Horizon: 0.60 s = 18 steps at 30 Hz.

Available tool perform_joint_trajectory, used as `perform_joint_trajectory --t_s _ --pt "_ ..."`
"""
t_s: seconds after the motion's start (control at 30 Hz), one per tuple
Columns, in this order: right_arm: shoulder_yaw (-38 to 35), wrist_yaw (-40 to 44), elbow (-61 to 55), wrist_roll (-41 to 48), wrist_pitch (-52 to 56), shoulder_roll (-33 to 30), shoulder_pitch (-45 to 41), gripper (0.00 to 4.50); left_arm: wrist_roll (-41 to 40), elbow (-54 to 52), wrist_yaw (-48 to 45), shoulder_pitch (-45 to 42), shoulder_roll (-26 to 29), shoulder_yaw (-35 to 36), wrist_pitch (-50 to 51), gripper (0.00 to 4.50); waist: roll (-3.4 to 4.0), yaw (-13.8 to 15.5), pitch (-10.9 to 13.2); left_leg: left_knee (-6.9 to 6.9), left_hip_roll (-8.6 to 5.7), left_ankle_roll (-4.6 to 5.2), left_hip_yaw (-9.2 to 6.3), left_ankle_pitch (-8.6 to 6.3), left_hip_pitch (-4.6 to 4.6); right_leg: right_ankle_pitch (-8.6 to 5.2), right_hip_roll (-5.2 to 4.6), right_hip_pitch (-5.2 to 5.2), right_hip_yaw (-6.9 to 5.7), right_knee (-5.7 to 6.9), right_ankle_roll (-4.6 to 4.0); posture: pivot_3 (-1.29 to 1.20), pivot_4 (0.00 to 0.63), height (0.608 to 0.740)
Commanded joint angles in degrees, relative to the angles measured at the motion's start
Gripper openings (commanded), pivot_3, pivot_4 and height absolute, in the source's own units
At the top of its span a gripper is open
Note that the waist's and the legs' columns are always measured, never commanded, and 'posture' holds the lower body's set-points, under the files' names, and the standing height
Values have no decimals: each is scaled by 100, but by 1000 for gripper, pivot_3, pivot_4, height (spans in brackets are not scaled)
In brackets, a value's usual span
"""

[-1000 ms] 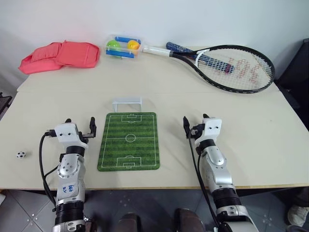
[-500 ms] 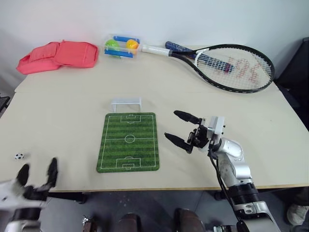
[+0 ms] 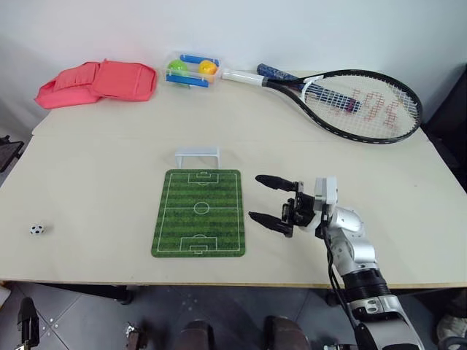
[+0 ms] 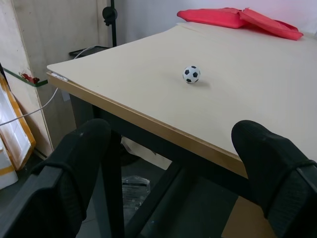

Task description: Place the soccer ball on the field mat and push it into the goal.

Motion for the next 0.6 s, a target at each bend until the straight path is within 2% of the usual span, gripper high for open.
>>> perform_joint_trajectory --t_s 0.03,0.37,0.6 --pt "-109 98 -72 12 -126 20 -79 4500 -25 93 371 -307 469 288 87 4483 1 11 0 0 0 0 -1 0 0 0 1 -1 0 2 0 0 150 740" --pt "-56 120 -90 -78 -230 87 3 4500 842 618 1215 -1486 2417 201 1285 4483 1 -29 -1 2 20 -12 0 -4 2 5 34 -1 11 22 -4 0 150 740" --pt "-27 3 -220 -151 -216 180 113 4500 1031 1762 1052 -2485 3149 1 1860 4483 2 -30 0 1 32 -23 3 -5 3 4 51 -7 16 28 -8 0 150 740"
